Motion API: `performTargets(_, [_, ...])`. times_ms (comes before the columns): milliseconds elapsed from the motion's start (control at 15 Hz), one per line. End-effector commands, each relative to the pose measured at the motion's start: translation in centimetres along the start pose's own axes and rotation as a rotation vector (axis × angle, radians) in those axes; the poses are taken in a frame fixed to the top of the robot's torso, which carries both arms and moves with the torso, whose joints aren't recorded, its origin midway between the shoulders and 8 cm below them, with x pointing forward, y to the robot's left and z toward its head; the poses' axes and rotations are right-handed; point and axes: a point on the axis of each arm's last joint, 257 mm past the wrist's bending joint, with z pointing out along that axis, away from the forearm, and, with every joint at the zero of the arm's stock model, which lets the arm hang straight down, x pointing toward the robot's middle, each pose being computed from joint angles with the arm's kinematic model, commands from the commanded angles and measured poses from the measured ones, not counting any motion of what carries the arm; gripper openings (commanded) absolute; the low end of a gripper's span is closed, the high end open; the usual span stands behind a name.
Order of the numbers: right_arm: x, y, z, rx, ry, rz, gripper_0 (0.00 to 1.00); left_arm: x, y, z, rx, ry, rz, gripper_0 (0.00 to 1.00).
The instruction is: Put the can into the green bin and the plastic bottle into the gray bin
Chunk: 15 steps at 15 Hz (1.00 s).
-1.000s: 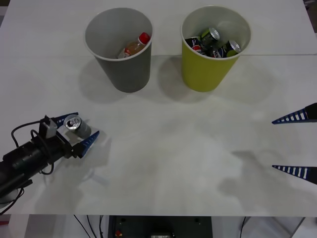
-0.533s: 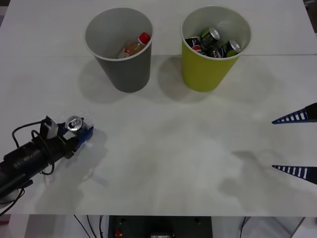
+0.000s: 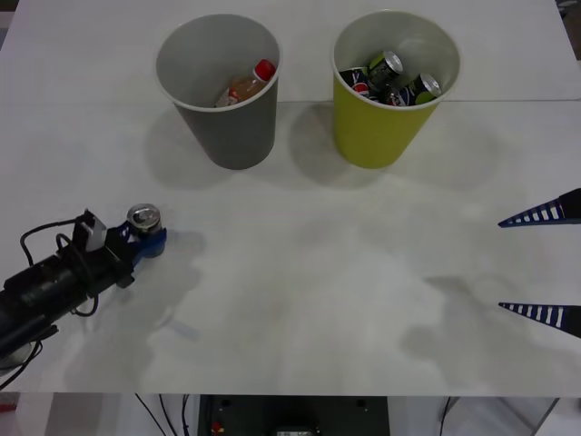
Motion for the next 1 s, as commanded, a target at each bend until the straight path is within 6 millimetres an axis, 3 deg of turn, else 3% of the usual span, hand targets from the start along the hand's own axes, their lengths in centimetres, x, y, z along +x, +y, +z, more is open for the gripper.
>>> performTargets(67, [0.0,0.0,0.0,0.0,0.0,0.0,1.0,-1.3,-0.3,0.2,0.046,0.024,-0.009,0.0])
performTargets(333, [0.0,0.0,0.0,0.0,0.0,0.0,1.0,-3.9,-0.9,-0.1,0.144,0.104,0.008,0.0])
performTargets(1000, [0.0,0.0,0.0,0.0,0.0,0.0,1.0,-12.8,-5.8,-1.4,0.337,0.266,0.025,0.0])
